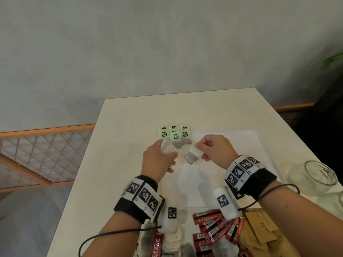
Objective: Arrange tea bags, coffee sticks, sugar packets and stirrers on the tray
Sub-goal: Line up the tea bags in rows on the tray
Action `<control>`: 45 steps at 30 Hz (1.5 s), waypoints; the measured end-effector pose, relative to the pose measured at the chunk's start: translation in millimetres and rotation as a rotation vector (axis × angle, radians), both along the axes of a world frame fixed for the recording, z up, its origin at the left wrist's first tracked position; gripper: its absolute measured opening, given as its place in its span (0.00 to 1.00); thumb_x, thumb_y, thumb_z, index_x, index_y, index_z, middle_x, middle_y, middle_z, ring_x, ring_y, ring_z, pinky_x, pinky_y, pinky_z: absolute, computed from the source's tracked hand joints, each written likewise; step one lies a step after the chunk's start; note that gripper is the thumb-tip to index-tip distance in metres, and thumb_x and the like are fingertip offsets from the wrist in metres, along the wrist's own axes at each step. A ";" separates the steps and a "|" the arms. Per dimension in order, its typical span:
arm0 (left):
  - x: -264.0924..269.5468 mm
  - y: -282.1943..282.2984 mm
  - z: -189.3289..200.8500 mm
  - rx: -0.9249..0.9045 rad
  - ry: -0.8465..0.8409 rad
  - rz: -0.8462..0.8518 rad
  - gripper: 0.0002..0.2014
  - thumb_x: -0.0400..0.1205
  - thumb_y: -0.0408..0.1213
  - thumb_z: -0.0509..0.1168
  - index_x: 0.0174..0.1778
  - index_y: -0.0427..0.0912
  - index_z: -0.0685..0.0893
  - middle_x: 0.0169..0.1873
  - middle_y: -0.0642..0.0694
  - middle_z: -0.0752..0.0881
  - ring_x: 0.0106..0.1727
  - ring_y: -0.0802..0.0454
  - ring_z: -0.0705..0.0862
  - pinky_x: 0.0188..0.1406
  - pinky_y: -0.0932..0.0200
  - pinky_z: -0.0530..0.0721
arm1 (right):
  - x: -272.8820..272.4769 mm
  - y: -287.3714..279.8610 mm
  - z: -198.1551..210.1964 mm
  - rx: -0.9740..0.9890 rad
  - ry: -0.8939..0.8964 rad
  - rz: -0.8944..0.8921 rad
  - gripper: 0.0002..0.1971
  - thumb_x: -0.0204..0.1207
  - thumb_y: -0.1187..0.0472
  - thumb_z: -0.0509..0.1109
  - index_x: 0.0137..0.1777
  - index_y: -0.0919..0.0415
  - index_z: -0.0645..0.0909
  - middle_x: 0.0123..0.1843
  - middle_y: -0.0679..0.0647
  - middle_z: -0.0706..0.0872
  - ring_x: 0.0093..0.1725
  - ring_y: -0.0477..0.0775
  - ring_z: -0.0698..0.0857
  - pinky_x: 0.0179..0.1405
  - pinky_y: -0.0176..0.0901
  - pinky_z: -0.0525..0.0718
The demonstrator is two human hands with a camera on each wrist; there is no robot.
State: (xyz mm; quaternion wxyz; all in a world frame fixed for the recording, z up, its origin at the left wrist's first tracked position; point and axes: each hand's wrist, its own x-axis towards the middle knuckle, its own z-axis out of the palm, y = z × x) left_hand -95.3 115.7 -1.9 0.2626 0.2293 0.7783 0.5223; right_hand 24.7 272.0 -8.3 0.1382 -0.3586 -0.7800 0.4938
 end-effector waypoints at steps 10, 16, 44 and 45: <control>35.4 17.0 1.5 -0.043 0.080 -0.147 0.05 0.75 0.34 0.74 0.42 0.36 0.88 0.31 0.37 0.89 0.25 0.52 0.83 0.27 0.49 0.90 | -3.2 -13.8 11.8 -0.239 0.063 0.020 0.02 0.77 0.66 0.70 0.46 0.65 0.81 0.36 0.62 0.89 0.32 0.57 0.88 0.42 0.54 0.91; 20.0 4.8 -1.7 0.019 -0.159 -0.122 0.04 0.79 0.35 0.72 0.43 0.39 0.90 0.34 0.37 0.90 0.31 0.52 0.85 0.30 0.55 0.89 | -1.6 -7.7 10.6 -0.361 0.070 0.227 0.10 0.81 0.74 0.64 0.57 0.69 0.84 0.38 0.61 0.89 0.37 0.51 0.89 0.48 0.44 0.91; -43.6 -22.7 -20.6 0.095 -0.458 0.007 0.12 0.82 0.29 0.68 0.59 0.28 0.82 0.41 0.38 0.87 0.36 0.46 0.88 0.27 0.58 0.86 | -131.8 9.8 -9.0 0.385 -0.261 0.326 0.10 0.77 0.55 0.73 0.57 0.53 0.87 0.55 0.49 0.86 0.54 0.50 0.84 0.58 0.44 0.82; -42.8 -22.6 -20.5 0.078 -0.447 -0.012 0.12 0.81 0.29 0.69 0.59 0.28 0.82 0.41 0.39 0.88 0.36 0.47 0.88 0.27 0.58 0.85 | -127.0 9.0 -8.3 0.368 -0.204 0.304 0.11 0.76 0.54 0.74 0.57 0.52 0.87 0.53 0.49 0.85 0.52 0.49 0.84 0.58 0.44 0.81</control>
